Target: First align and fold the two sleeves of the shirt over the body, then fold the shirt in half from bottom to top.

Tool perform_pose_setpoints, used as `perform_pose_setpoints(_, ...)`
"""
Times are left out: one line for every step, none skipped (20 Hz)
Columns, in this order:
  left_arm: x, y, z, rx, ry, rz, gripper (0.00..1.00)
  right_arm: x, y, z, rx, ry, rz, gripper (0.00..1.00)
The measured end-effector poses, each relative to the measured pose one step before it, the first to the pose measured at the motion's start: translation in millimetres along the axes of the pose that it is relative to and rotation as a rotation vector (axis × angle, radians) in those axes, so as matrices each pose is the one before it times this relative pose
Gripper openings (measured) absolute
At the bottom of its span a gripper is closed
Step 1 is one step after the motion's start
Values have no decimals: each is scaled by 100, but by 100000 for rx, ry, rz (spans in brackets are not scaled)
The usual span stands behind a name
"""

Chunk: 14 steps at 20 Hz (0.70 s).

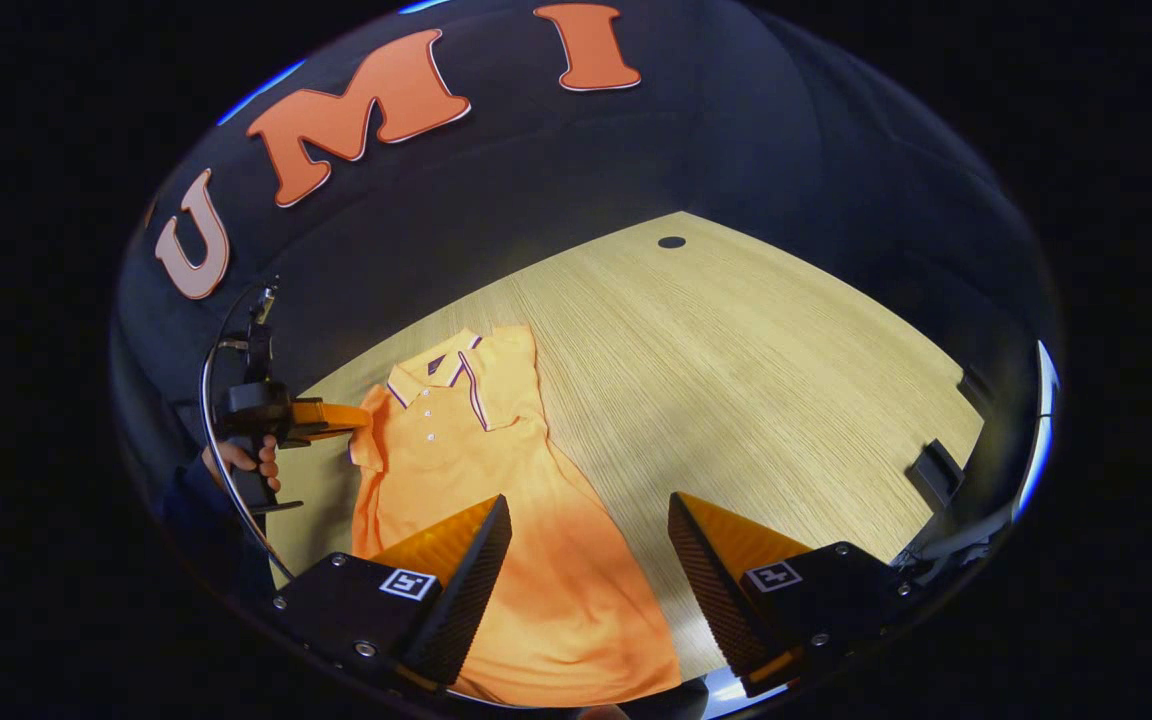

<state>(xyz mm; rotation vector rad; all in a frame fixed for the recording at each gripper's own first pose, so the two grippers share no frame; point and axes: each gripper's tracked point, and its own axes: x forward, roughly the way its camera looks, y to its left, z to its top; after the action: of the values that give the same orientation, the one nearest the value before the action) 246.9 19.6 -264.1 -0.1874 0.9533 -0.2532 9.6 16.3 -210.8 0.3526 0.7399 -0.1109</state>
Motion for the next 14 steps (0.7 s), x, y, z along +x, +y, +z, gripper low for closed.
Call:
perform_pose_setpoints(-117, -701, 28, -1381, -947, -2685, 18, -94, -143, 71, -92, -153, 32, 97)
perform_pose_setpoints(-231, -794, 76, -1567, -794, -3013, 23, 37, 83, 196, -3, -49, 519, 97)
perform_pose_setpoints(-66, -629, -90, -571, -13, -2174, 24, -36, -57, 90, -41, -28, 438, 97)
perform_pose_setpoints(-9, -406, -152, -20, 478, -826, 33, -69, 29, 202, -248, -92, 882, 97)
perform_pose_setpoints(-129, -376, -150, 233, -616, -313, 39, -5, -1, 98, -493, 8, 517, 97)
perform_pose_setpoints(-424, -378, -30, 754, -1179, 239, 55, -65, 94, 170, -905, -193, 983, 97)
perform_pose_setpoints(-405, -360, -143, 936, -1424, 389, 61, -11, 46, 170, -1440, -339, 918, 96)
perform_pose_setpoints(-552, -335, -75, 1187, -1551, 581, 66, -38, -125, 141, -1534, -339, 720, 96)
perform_pose_setpoints(-823, -97, -353, 1185, -1526, 1469, 80, -81, -86, 127, -1429, -130, 806, 97)
perform_pose_setpoints(-563, -247, -335, 1485, -1472, 1543, 99, -66, -44, 57, -1214, 56, 942, 96)
perform_pose_setpoints(-901, -173, -321, 1237, -1788, 1365, 98, -23, 30, -107, -901, 132, 1064, 96)
perform_pose_setpoints(-1105, -214, -275, 1189, -2090, 1423, 99, -23, -53, -48, -741, 359, 898, 97)
perform_pose_setpoints(-1140, -217, -400, 784, -2017, 1508, 99, -299, -222, -249, -731, 372, 1148, 97)
perform_pose_setpoints(-1026, -257, -300, 615, -2388, 1097, 99, -262, -410, -365, -715, 240, 915, 96)
